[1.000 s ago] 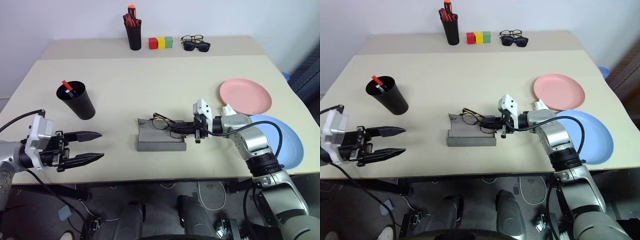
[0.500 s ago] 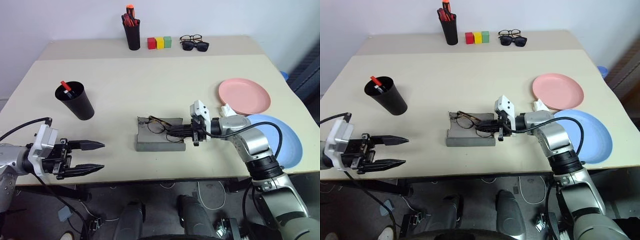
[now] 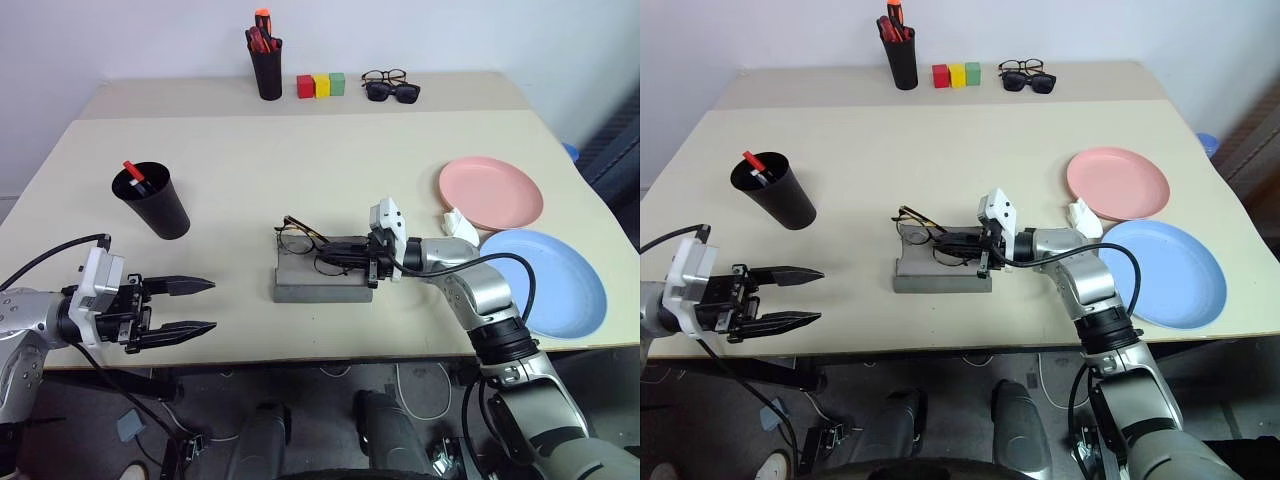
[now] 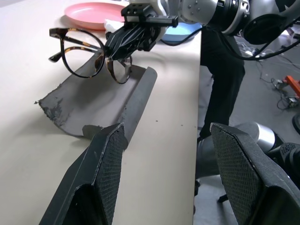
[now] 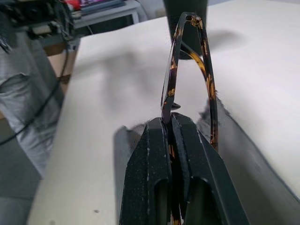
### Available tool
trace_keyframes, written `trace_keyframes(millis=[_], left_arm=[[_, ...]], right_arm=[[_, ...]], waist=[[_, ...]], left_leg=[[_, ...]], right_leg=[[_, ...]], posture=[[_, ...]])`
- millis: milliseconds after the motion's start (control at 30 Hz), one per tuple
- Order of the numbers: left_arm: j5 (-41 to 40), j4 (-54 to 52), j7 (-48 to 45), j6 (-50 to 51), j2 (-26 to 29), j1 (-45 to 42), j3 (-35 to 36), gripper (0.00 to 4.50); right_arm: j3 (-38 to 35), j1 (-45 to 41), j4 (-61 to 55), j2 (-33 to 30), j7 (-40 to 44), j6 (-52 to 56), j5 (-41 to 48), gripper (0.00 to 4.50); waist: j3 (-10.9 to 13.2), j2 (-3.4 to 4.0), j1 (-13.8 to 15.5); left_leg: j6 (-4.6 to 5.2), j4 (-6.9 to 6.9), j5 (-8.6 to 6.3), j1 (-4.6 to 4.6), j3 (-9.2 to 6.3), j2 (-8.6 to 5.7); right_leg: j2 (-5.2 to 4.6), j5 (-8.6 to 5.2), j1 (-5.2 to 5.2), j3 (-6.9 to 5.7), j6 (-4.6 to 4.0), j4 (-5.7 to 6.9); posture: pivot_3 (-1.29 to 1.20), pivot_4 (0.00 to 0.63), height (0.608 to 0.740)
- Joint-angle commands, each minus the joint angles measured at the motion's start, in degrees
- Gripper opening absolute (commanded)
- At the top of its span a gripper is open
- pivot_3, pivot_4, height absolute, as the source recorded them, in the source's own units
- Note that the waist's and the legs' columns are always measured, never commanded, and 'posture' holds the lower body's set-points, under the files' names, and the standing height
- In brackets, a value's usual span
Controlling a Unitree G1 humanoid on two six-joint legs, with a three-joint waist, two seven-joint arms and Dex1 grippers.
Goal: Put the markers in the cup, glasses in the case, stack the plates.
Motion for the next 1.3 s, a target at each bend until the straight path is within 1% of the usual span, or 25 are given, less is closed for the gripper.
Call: trace_keyframes(millis=[33,267,733,1000,1100,1133,1167,1300], left_arm=[[-0.75,-2.07,0.54,-0.51,-0.13,0.64,0.59,2.99],[-0.8,-2.87,1.49,-0.75,-0.64,1.36,0.56,2.99],[-0.29,-2.87,1.98,-1.66,-1.5,1.53,-0.1,2.99],[-0.08,-2.31,2.05,-2.1,-1.63,1.23,-0.66,2.99],[0.03,-1.94,2.2,-2.35,-1.71,0.87,-1.11,2.99],[0.13,-1.77,2.26,-2.47,-1.76,0.7,-1.29,2.99],[0.19,-1.56,2.34,-2.53,-1.8,0.46,-1.49,2.99],[0.72,-0.68,3.37,-2.34,-2.26,-1.27,-2.78,2.99]], right_arm=[[-0.32,0.49,0.45,-0.94,1.2,-2.33,-0.74,0.03],[1.3,0.61,1.44,-3.66,4.32,-4.42,-3.31,0.03],[2.02,-1.34,4.66,-7.88,8.79,-7.87,-6.85,0.03],[2.55,-1.32,3.86,-9.82,11.03,-7.46,-7.42,0.03],[2.46,-1.24,2.88,-10.2,11.02,-6.11,-7.12,1.02],[2.45,-1.21,2.61,-10.32,10.96,-6.06,-7.28,1.41],[2.31,-1.11,2.35,-10.41,10.66,-6.24,-7.5,2.0],[0.48,-0.14,-0.45,-11.0,8.54,-5.83,-7.06,4.07]], waist=[[0.0,0.0,-0.03],[0.0,0.0,-0.06],[0.0,0.0,0.0],[0.0,-0.01,0.07],[0.0,0.0,0.03],[0.0,0.0,0.01],[0.0,0.0,0.0],[0.0,0.0,0.05]], left_leg=[[0.0,0.0,0.0,0.0,0.0,0.0],[0.0,0.0,0.0,0.0,0.01,0.01],[0.0,0.02,0.0,0.0,0.02,0.02],[0.0,0.01,0.0,0.0,0.02,0.02],[0.0,0.02,0.0,0.0,0.02,0.02],[0.0,0.02,0.0,0.0,0.02,0.02],[0.0,0.01,0.0,0.0,0.02,0.02],[0.0,0.01,0.0,0.0,0.02,0.02]], right_leg=[[0.0,0.0,0.0,0.0,0.0,0.0],[0.0,0.0,-0.01,0.0,-0.01,0.0],[0.01,0.0,0.0,0.0,-0.01,0.0],[0.01,0.0,0.01,0.0,-0.01,-0.01],[0.01,0.0,0.01,0.0,-0.02,-0.01],[0.01,0.0,0.01,0.0,-0.02,-0.01],[0.01,0.0,0.01,0.0,-0.02,-0.01],[0.01,0.0,0.0,0.0,-0.02,-0.01]], posture=[[0.0,0.15,0.74],[0.0,0.15,0.74],[0.0,0.15,0.74],[0.0,0.15,0.74],[0.0,0.15,0.74],[0.0,0.15,0.74],[0.0,0.15,0.74],[0.0,0.15,0.74]])
